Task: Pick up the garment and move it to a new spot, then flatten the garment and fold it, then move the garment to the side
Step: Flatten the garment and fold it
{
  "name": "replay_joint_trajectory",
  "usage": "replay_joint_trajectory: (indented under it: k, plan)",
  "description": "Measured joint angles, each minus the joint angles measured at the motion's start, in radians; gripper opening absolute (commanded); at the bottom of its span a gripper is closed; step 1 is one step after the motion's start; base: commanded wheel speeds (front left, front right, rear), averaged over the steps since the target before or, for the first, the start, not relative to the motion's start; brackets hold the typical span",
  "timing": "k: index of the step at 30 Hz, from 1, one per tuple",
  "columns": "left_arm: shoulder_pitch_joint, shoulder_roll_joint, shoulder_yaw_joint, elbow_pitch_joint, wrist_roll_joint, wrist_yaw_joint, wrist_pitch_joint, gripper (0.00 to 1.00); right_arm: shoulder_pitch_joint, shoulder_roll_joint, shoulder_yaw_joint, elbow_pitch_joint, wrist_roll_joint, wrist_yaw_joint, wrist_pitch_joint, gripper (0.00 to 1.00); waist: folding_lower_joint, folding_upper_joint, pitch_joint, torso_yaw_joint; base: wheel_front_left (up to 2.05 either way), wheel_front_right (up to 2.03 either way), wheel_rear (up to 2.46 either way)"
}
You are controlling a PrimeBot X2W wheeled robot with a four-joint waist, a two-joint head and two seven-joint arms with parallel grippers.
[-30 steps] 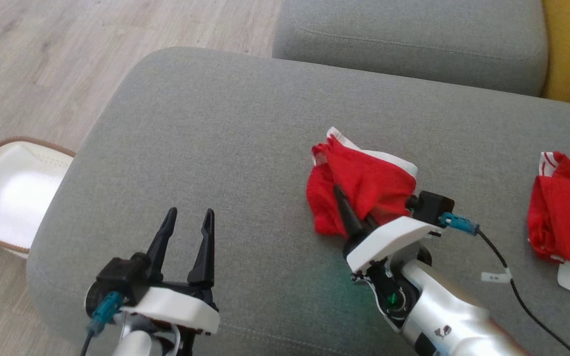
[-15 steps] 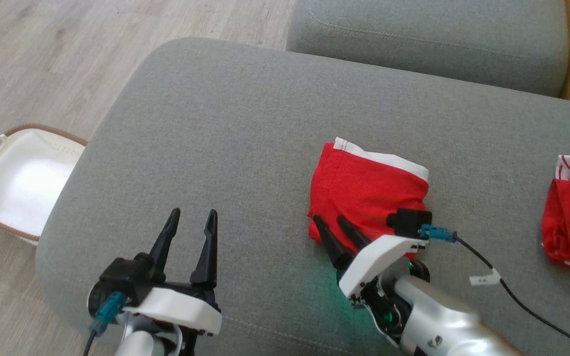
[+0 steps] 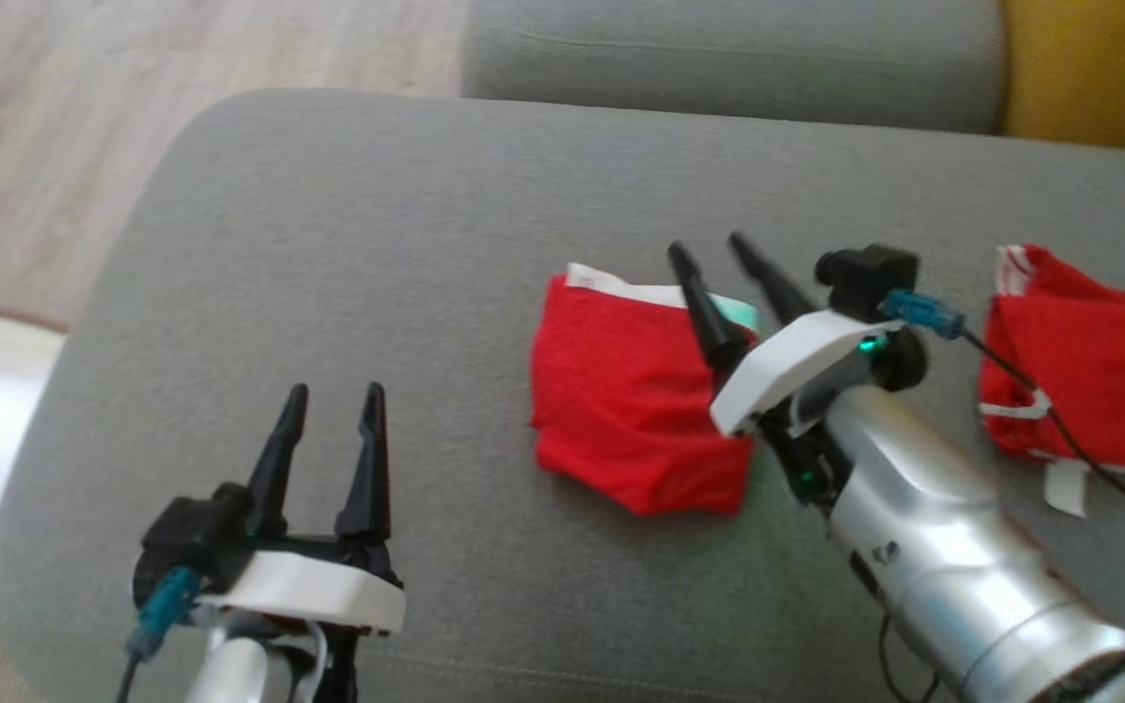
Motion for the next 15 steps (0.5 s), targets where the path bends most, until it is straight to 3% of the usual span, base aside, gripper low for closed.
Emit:
replay_joint_trajectory:
  k: [7,11,15]
  plan:
    - [-0.014,0.000,0.019,-0.025,0.000,-0.001,0.000,1.00,0.247,-0.003,-0.373,-0.263,-0.495,0.000,-0.003,1.00,0.0000,0.0000,0.006,-0.088,0.00,0.00,0.00]
    - [-0.027,0.000,0.026,-0.033,0.000,-0.001,0.000,1.00,0.422,-0.002,-0.481,-0.420,-0.625,0.000,-0.003,1.00,0.0000,0.0000,0.006,-0.126,0.00,0.00,0.00]
    - [-0.026,0.000,0.029,-0.027,-0.007,-0.004,0.000,1.00,0.526,0.001,-0.553,-0.527,-0.663,0.000,-0.003,1.00,0.0000,0.0000,0.004,-0.155,0.00,0.00,0.00]
